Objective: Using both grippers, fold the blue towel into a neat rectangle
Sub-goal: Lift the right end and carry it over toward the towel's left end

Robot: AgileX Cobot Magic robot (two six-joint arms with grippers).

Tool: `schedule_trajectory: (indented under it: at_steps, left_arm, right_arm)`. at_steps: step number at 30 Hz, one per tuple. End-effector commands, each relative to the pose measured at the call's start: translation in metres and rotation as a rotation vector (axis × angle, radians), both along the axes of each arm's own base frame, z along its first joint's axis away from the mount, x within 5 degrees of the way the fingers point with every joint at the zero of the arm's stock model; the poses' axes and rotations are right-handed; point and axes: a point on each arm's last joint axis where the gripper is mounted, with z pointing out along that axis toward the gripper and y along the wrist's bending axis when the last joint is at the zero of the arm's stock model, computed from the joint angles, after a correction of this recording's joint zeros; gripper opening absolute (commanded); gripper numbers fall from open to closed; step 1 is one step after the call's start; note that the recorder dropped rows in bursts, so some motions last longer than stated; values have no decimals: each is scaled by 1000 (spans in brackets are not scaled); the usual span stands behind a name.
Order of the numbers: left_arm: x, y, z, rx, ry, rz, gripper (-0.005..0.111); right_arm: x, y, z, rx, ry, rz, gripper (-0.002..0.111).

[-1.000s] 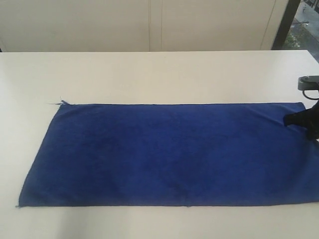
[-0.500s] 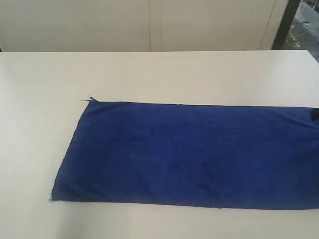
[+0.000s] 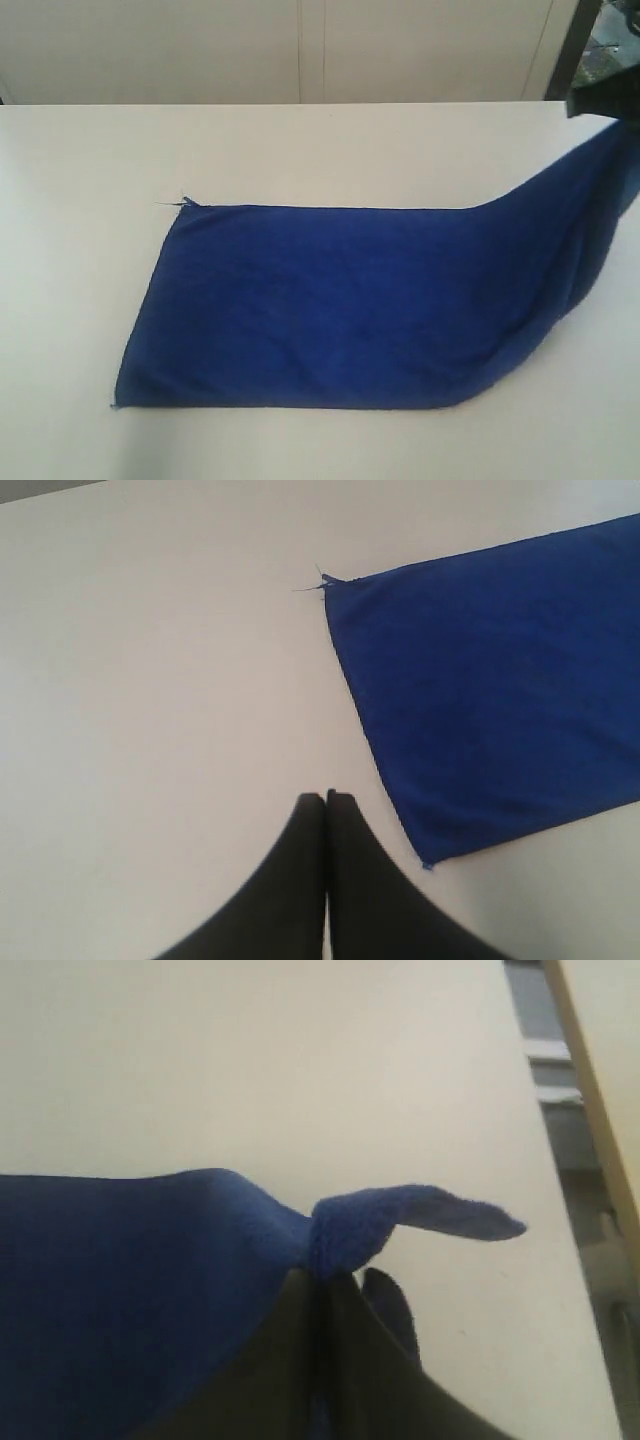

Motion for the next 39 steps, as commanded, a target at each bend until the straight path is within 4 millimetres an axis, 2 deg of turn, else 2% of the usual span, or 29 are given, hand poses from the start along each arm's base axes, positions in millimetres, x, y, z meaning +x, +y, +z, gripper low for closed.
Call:
schedule_trajectory:
  at_steps: [1, 5, 8, 11, 14, 18, 23, 27, 29, 33, 39]
  left_arm:
    - [-1, -1, -2, -14, 9, -1, 0]
    - [-1, -1, -2, -14, 9, -1, 0]
    - [-1, -1, -2, -14, 9, -1, 0]
    - [-1, -1, -2, -14, 9, -1, 0]
    - [-1, -1, -2, -14, 9, -1, 0]
    - [-1, -1, -2, -14, 9, -1, 0]
    - [-1, -1, -2, -14, 9, -1, 0]
    - [-1, -1, -2, -14, 9, -1, 0]
    - [-1, -1, -2, -14, 9, -1, 0]
    - [-1, -1, -2, -14, 9, -1, 0]
    - [-1, -1, -2, -14, 9, -1, 0]
  right_arm:
    - [-2, 62, 22, 40, -51, 168, 0]
    - [5, 126, 27, 68, -63, 348, 0]
    - [14, 178, 11, 88, -25, 470, 0]
    - [27, 240, -26, 135, 23, 590, 0]
    - [38, 296, -78, 147, 97, 673, 0]
    - [47, 345, -126, 148, 156, 727, 0]
    - [54, 372, -154, 173, 173, 742, 0]
    - [58, 377, -154, 182, 169, 738, 0]
    - [58, 376, -146, 171, 181, 732, 0]
    - [56, 365, -110, 67, 185, 733, 0]
    - [42, 348, -31, 74, 42, 748, 0]
